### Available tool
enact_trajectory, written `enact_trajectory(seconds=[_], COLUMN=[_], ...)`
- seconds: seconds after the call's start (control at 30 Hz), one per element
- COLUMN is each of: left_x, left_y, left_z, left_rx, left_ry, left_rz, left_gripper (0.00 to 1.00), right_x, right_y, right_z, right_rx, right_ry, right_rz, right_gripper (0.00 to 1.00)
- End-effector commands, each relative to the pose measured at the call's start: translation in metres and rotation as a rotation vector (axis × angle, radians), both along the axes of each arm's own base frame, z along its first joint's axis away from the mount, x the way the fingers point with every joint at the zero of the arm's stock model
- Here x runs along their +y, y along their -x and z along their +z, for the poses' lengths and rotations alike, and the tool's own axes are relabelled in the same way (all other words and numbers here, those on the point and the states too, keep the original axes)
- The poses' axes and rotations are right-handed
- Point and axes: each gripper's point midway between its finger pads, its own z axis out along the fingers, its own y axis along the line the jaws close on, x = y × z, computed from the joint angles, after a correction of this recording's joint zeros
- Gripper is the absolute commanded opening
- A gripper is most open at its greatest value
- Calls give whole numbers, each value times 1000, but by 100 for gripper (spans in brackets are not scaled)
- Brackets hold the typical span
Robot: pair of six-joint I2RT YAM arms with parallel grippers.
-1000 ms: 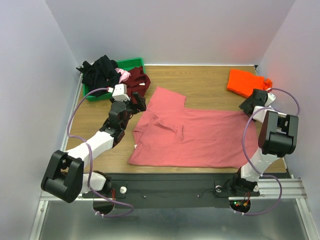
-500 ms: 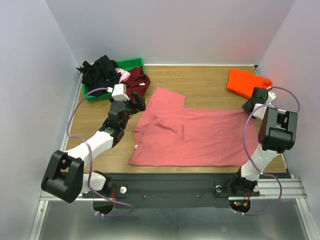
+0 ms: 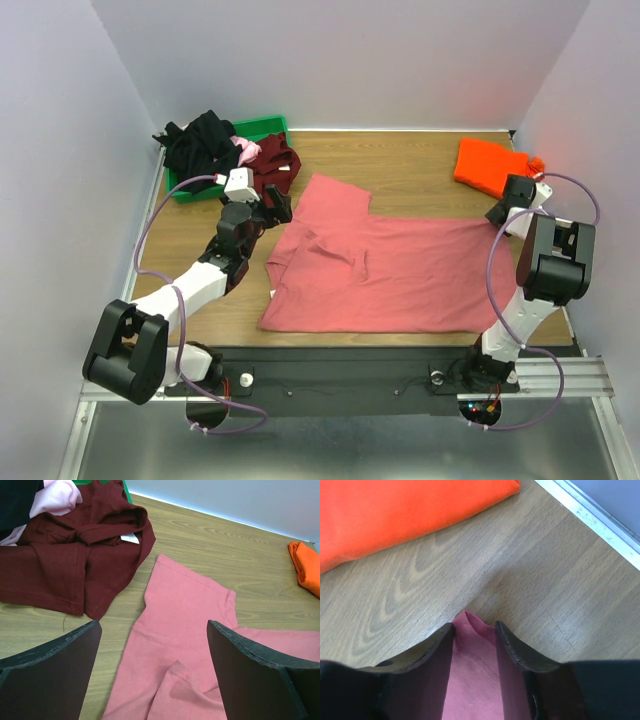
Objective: Fold and stack the t-shirts
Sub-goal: Fold the tshirt
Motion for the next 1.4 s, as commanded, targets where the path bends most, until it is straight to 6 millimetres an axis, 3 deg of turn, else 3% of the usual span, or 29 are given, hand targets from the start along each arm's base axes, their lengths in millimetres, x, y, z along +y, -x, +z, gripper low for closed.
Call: enact_trajectory(seconds=[0.0,0.13,0.53,0.8,1.13,1.27,1.37], left_x=[3,2,2,2,1,0,-5], left_y=[-2,-2,-1,-2,-2,-8,-17], left_z=[11,12,13,12,8,4,0], left_rx=[-47,-46,-50,-46,-39,-29,-8], left_ry=[0,3,7,3,0,-18,-33], left_rz=[0,-2,-5,-4,-5,1,-8], left_gripper=[99,99,99,99,99,99,99], right_x=[-10,-9,-17,-4,13,13,14], right_y=[-2,-8,-29,-36,-32,-29,-29], right_z=[7,14,10,0,2,5,8], right_rx=[-3,-16,5,1,-17,-18,-21], right_ry=[40,47,80,21,-27,-22,-20], right_rz=[-16,3,49,119,189,186,195], right_gripper=[51,55,54,51,33,7,0])
